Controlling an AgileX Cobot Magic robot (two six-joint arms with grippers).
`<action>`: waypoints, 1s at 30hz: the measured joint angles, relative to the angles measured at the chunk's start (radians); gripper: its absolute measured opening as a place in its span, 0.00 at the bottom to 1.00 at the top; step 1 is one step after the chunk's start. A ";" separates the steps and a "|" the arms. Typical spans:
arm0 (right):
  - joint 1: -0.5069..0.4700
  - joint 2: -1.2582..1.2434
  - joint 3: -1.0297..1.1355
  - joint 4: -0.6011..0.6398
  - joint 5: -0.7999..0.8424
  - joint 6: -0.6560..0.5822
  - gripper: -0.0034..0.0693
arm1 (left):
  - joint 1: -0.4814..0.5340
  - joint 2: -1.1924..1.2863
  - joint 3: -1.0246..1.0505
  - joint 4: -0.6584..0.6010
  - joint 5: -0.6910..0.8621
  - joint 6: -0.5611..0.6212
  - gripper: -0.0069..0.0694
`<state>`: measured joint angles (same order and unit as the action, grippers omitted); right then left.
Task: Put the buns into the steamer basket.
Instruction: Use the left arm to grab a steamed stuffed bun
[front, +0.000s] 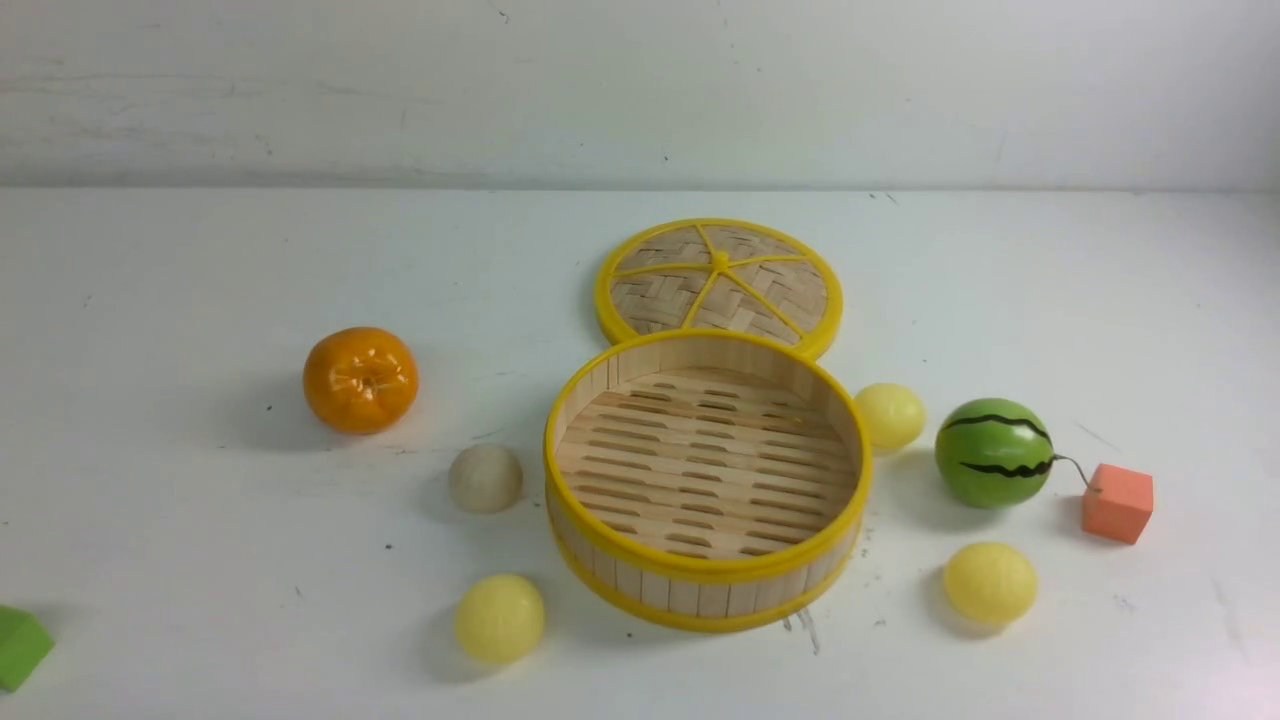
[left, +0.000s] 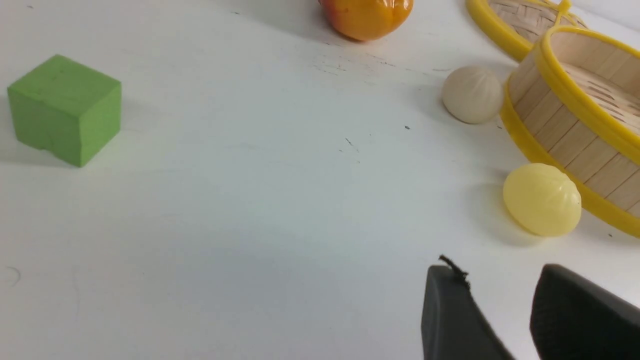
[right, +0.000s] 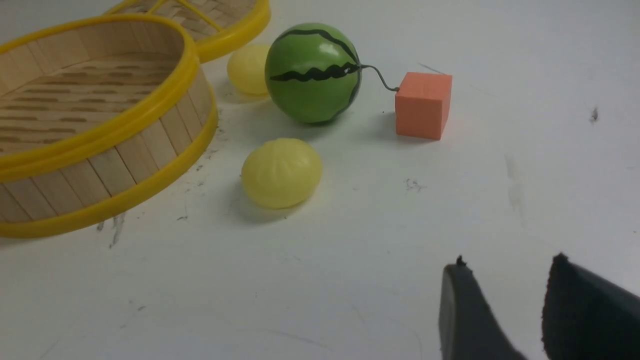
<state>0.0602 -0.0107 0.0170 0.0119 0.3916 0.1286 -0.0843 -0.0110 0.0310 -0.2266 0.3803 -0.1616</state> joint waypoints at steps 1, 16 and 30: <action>0.000 0.000 0.000 0.000 0.000 0.000 0.38 | 0.000 0.000 0.000 -0.008 -0.002 -0.005 0.40; 0.000 0.000 0.000 0.000 0.000 0.000 0.38 | 0.000 0.000 -0.113 -0.670 -0.337 -0.191 0.33; 0.000 0.000 0.000 0.000 0.000 0.000 0.38 | 0.000 0.673 -0.691 -0.354 0.546 0.197 0.07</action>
<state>0.0602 -0.0107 0.0170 0.0119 0.3916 0.1286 -0.0843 0.6624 -0.6599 -0.5805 0.9259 0.0358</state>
